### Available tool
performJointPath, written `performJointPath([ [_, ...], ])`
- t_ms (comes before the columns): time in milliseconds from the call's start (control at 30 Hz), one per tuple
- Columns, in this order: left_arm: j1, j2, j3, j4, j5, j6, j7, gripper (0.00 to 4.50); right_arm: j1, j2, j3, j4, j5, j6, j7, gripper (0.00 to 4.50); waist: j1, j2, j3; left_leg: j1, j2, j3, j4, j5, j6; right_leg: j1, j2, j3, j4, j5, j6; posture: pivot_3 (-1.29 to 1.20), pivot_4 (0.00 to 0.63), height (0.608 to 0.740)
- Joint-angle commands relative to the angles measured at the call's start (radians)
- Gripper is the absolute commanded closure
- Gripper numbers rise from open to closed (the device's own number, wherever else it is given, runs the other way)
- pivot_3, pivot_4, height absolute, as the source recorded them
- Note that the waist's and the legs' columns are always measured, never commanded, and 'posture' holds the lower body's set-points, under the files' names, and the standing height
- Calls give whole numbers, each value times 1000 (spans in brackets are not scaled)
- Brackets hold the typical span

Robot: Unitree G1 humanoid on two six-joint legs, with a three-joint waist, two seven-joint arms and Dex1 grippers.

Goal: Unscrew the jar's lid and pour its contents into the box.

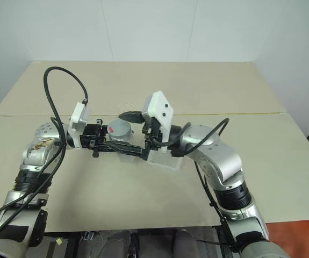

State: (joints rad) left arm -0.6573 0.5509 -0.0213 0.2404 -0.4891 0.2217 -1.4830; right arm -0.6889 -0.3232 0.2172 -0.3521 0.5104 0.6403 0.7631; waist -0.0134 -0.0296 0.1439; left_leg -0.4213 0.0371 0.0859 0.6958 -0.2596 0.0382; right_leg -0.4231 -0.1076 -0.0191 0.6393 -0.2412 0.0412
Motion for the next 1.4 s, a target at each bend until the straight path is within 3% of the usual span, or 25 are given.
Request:
performJointPath([
  [33, -14, 6, 10, -26, -7, -9, -2, 2495, -34, 15, -3, 7, -17, -12, -19, 63, 0, 0, 0, 0, 0, 0, 0, 0, 0, 0, 0, 0, 0, 0, 0, 0, 150, 740],
  [567, -1, 11, 13, -41, -10, -6, 4, 2495, -59, 39, 1, 49, -31, -4, -15, 63, 0, 0, 0, 0, 0, 0, 0, 0, 0, 0, 0, 0, 0, 0, 0, 0, 150, 740],
  [667, -1, 11, 13, -40, -9, -8, 4, 2495, -60, 38, 3, 53, -32, 2, -17, 631, 0, 0, 0, 0, 0, 0, 0, 0, 0, 0, 0, 0, 0, 0, 0, 0, 150, 740],
  [767, -1, 12, 12, -39, -9, -9, 3, 2495, -61, 39, 2, 56, -35, 5, -20, 1644, 0, 0, 0, 0, 0, 0, 0, 0, 0, 0, 0, 0, 0, 0, 0, 0, 150, 740],
  [800, -2, 12, 12, -39, -8, -9, 3, 2495, -61, 39, 1, 56, -34, 6, -21, 1784, 0, 0, 0, 0, 0, 0, 0, 0, 0, 0, 0, 0, 0, 0, 0, 0, 150, 740],
  [1400, 33, 15, -19, -2, 21, -12, -18, 2495, -128, 18, -114, 23, 32, 29, -40, 1786, 1, 0, 0, 0, 0, 0, 0, 0, 0, 0, 0, 0, 0, 0, 0, 0, 150, 740],
])
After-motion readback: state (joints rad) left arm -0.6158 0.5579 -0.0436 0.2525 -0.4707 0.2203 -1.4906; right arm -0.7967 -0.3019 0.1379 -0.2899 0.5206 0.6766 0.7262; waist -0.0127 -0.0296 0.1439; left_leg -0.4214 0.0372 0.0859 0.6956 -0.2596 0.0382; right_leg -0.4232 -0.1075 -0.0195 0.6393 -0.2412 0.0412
